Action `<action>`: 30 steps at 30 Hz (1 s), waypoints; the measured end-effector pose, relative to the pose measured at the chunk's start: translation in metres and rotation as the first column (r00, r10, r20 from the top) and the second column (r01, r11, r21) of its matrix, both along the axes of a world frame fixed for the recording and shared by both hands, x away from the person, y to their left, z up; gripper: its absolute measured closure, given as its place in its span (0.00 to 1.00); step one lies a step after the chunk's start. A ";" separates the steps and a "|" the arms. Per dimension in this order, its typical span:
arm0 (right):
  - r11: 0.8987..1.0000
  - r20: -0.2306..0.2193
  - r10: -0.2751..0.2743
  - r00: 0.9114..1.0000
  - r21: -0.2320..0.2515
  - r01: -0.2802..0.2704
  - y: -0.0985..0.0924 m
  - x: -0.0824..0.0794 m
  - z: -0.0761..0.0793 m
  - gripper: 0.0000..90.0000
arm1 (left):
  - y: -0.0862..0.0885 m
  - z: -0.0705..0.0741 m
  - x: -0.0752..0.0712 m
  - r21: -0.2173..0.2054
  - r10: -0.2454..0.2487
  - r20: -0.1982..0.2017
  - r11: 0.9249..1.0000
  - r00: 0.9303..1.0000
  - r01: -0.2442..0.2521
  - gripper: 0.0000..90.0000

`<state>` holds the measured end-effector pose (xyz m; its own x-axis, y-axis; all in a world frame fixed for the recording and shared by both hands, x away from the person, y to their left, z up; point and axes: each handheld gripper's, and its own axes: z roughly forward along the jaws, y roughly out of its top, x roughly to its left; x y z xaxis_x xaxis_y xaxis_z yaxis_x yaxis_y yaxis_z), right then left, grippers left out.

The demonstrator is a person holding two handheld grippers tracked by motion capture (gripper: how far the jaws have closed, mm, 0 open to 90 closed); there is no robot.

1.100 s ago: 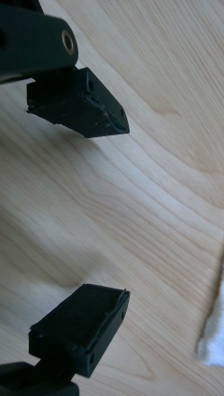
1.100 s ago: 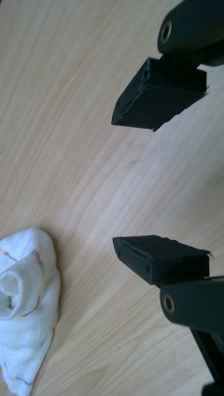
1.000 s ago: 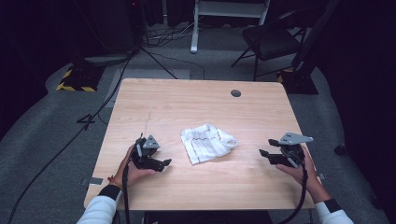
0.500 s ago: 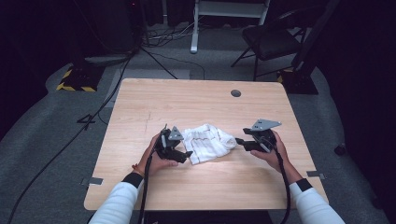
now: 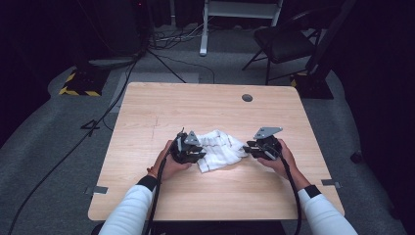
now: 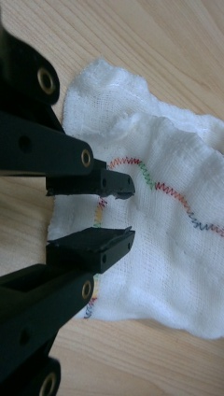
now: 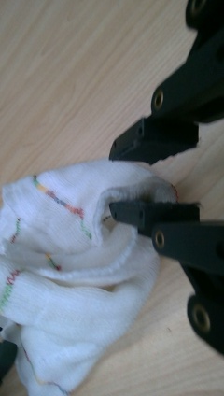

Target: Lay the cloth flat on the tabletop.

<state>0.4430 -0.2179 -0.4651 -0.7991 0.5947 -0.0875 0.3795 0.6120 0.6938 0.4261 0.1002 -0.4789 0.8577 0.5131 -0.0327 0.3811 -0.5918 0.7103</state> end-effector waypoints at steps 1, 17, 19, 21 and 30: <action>1.000 0.004 0.013 1.000 -0.005 -0.013 -0.002 -0.002 -0.001 0.88 | 0.001 0.001 -0.001 -0.006 -0.003 0.005 1.000 1.000 0.003 0.85; 0.994 -0.054 0.111 0.992 0.010 -0.110 -0.022 -0.032 -0.008 0.95 | -0.006 -0.005 0.010 0.015 0.103 0.001 0.995 0.995 -0.103 0.25; 0.993 -0.064 0.120 0.991 0.010 -0.119 -0.021 -0.036 -0.010 0.95 | -0.012 -0.006 0.011 0.015 0.091 0.002 0.996 0.996 -0.091 0.26; 0.992 -0.068 0.125 0.990 0.003 -0.125 -0.021 -0.040 -0.012 0.95 | -0.017 -0.008 0.013 0.017 0.087 -0.007 0.996 0.996 -0.087 0.28; 0.996 -0.053 0.086 0.995 -0.013 -0.087 -0.028 -0.048 -0.014 0.79 | -0.023 -0.006 0.016 0.030 0.044 0.029 0.999 0.999 -0.045 0.78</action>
<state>0.3951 -0.2460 -0.4790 -0.8513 0.5220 -0.0527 0.3603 0.6547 0.6645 0.4420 0.0775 -0.4844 0.8345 0.5509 0.0074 0.3874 -0.5963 0.7031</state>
